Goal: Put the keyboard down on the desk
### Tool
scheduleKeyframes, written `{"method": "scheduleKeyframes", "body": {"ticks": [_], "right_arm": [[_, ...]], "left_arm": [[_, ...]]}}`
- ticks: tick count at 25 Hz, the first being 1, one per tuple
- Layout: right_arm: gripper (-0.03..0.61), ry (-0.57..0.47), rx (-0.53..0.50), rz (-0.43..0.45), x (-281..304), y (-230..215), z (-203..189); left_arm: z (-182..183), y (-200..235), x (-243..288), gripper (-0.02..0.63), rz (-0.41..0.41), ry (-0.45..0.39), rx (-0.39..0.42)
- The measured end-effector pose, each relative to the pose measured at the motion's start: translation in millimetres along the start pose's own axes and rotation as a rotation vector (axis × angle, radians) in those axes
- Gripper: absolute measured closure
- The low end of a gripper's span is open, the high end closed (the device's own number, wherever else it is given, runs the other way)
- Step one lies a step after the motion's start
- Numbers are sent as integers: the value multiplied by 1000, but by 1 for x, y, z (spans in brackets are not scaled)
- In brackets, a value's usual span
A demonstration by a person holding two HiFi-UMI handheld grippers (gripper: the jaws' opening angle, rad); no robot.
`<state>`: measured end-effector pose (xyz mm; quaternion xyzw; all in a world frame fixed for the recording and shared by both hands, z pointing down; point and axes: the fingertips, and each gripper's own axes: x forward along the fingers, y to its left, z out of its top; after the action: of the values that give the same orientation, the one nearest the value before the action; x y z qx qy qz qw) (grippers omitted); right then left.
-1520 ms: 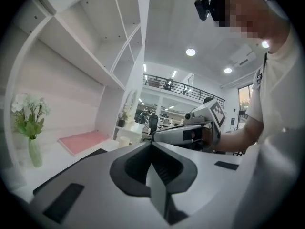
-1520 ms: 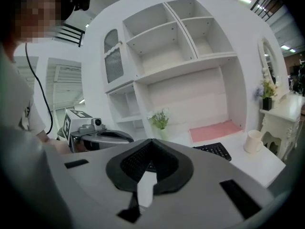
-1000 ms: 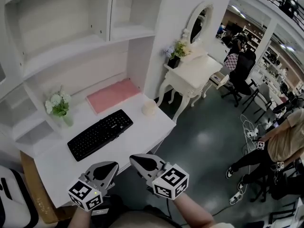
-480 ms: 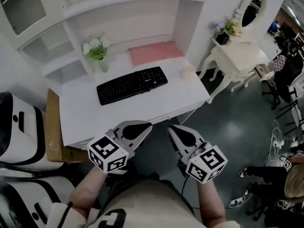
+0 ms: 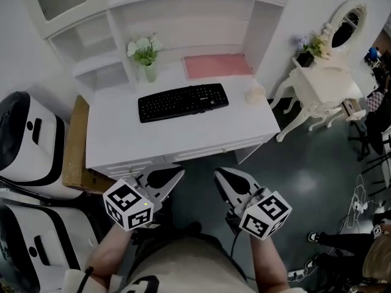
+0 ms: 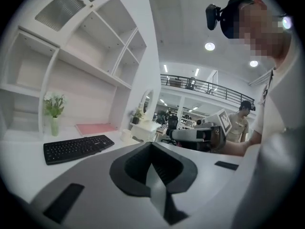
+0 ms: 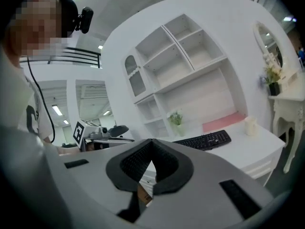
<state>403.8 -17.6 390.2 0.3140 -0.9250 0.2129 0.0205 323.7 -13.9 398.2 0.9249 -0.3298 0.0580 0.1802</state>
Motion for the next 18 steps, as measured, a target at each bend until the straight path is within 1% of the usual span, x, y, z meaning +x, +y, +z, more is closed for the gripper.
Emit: {"method": "scheduleKeyframes", "body": {"ticks": [3, 7, 12, 15, 18], "right_arm": [[555, 20, 45, 40, 7, 6, -12], [555, 59, 4, 44, 9, 14, -19], [555, 59, 8, 28, 14, 18, -22], [555, 74, 3, 15, 26, 24, -25], [555, 72, 13, 49, 43, 43, -25]], "left_arm": [[-10, -5, -13, 600, 12, 0, -20], [-12, -9, -17, 600, 5, -2, -21], [-14, -15, -17, 600, -35, 12, 1], [-16, -11, -23, 600, -61, 25, 8], [-14, -1, -38, 600, -69, 26, 16]]}}
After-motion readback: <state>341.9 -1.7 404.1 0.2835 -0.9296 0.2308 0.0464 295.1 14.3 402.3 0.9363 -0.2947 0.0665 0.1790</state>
